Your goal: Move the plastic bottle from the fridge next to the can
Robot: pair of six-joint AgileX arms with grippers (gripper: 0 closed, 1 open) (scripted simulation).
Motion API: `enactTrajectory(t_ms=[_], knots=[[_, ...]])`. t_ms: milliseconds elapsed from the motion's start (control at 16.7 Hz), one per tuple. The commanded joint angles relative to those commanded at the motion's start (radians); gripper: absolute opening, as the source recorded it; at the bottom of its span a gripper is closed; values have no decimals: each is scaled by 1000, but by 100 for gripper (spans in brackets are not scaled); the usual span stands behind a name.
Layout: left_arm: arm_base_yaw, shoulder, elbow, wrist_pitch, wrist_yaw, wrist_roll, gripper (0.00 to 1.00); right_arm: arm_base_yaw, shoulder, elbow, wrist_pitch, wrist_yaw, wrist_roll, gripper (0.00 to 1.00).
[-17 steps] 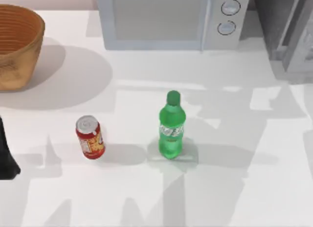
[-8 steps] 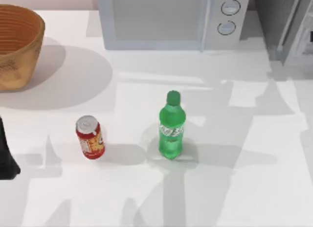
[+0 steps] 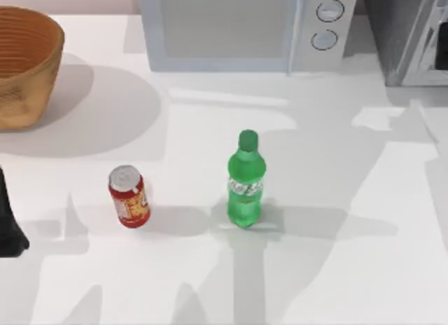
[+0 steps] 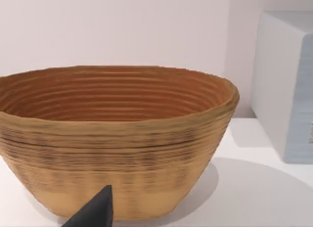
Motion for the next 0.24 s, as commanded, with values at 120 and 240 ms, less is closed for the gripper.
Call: enactTrajectory(t_ms=[120,240], knots=[[0,0,0,0,0,0,100,0,39,49,-11,2,0,100],[0,0,0,0,0,0,100,0,47,58,-13,2,-1,100]])
